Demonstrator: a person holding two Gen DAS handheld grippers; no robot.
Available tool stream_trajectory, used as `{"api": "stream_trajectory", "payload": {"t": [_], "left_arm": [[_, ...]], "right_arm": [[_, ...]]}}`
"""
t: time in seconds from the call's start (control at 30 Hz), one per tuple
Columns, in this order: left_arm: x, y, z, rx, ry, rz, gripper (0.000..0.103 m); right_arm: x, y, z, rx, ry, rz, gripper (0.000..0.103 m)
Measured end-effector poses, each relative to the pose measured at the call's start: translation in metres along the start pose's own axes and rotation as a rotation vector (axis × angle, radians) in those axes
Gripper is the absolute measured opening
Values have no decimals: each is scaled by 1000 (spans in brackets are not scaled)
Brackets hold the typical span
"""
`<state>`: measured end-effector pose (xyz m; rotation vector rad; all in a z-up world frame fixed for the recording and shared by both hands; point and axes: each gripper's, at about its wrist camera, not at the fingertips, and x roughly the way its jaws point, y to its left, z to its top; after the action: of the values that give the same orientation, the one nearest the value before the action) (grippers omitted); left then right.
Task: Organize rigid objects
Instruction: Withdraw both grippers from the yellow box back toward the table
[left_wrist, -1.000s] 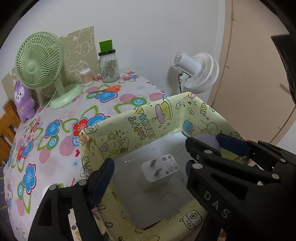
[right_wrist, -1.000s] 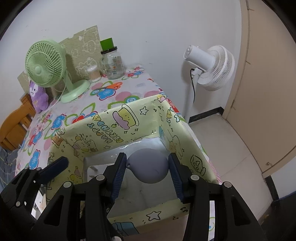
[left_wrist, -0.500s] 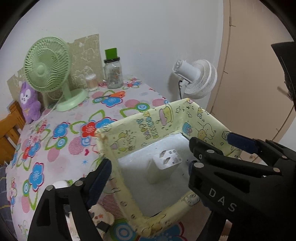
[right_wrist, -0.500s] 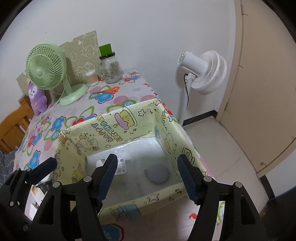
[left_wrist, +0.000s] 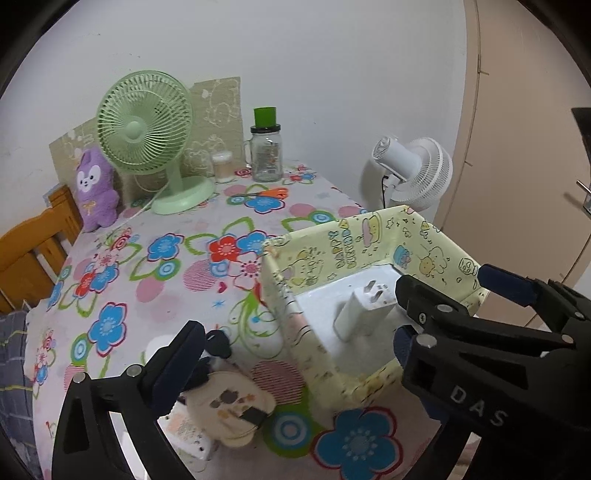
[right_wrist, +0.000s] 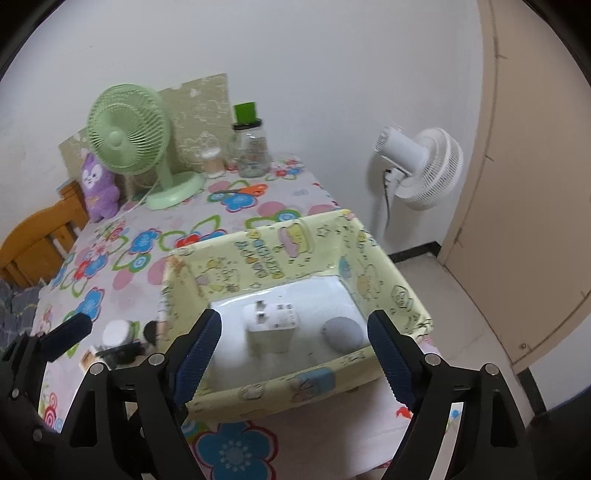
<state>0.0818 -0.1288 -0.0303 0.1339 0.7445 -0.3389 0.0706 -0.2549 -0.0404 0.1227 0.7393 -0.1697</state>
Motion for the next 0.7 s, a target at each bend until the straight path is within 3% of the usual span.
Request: {"api": "stream_trajectory", "payload": {"t": [0.4, 0.7], "left_arm": [[-24, 29, -20, -36, -35, 16, 103], [-39, 53, -37, -65, -43, 37, 103]], "right_arm": [[-27, 32, -16, -53, -70, 59, 97], [-36, 62, -29, -103, -85, 125, 99]]}}
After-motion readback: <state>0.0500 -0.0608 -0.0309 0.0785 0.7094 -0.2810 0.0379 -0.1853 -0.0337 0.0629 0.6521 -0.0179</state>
